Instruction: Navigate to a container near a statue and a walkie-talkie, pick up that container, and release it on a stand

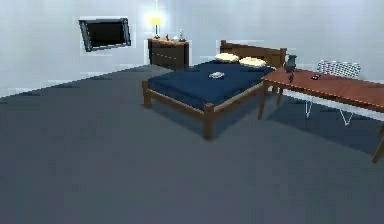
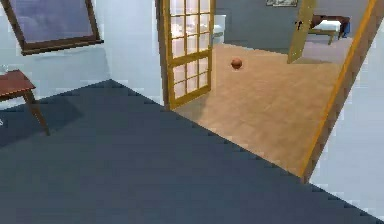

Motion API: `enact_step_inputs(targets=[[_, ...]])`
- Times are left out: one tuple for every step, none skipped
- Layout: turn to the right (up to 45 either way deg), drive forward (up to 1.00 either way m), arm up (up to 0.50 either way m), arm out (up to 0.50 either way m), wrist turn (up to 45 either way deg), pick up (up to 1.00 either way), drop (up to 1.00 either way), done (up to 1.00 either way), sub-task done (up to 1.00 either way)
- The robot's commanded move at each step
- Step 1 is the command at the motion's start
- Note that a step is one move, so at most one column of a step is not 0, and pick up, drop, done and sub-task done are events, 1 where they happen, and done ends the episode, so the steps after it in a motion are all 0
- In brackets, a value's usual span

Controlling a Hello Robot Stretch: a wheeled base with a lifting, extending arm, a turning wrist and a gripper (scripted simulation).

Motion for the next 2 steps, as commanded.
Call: enact_step_inputs(targets=[[-27.0,0.00,0.00,0.00,0.0,0.00,0.00,0.00,0.00],[0.0,1.00,0.00,0.00,0.0,0.00,0.00,0.00,0.00]])
